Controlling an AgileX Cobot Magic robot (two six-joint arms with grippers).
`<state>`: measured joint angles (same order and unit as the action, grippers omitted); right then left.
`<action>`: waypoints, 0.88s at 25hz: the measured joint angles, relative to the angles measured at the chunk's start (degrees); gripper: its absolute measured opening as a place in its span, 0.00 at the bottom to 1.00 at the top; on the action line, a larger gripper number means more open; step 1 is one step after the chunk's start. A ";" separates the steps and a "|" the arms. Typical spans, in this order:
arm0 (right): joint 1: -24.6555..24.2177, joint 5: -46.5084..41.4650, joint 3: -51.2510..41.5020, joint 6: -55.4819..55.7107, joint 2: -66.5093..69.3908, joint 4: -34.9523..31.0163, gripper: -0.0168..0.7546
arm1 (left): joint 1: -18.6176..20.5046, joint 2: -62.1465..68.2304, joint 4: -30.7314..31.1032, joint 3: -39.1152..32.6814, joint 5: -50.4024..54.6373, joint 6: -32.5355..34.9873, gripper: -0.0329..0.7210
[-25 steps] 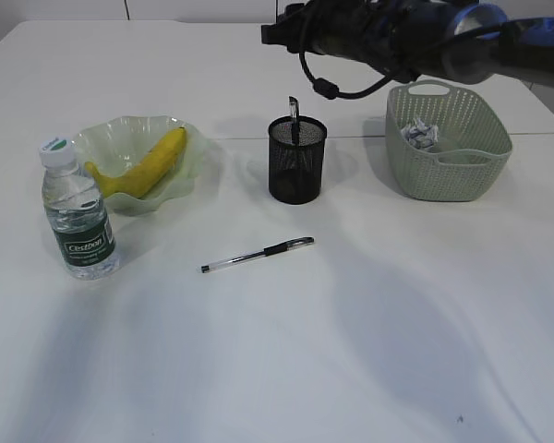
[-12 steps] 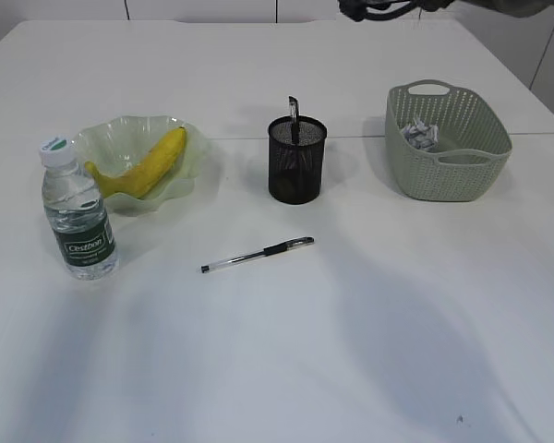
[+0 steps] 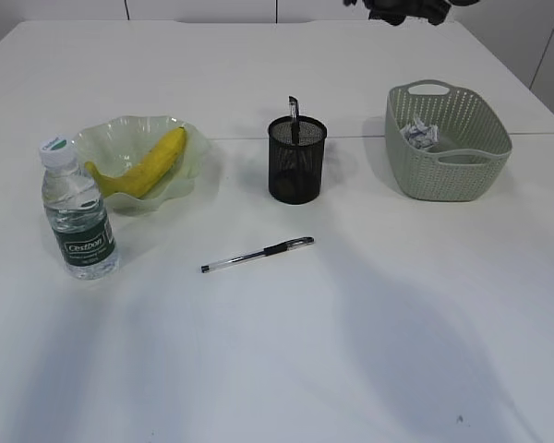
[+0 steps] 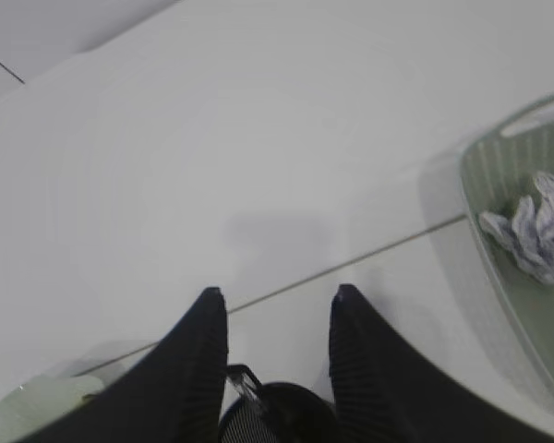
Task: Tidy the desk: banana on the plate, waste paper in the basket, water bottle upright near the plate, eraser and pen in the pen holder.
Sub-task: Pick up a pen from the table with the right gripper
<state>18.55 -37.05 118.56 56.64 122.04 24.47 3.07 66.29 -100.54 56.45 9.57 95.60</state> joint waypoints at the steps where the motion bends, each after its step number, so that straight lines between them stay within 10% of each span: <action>1: 0.24 -2.10 0.00 0.00 -0.24 -0.64 0.38 | 0.00 0.00 0.00 0.00 0.00 0.00 0.36; 22: 3.91 -27.23 0.00 0.13 -0.51 -12.04 0.37 | 0.00 0.00 -0.32 0.00 0.10 0.00 0.36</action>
<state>22.46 -64.28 118.56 56.77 121.54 12.43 3.07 66.29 -100.86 56.45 9.67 95.60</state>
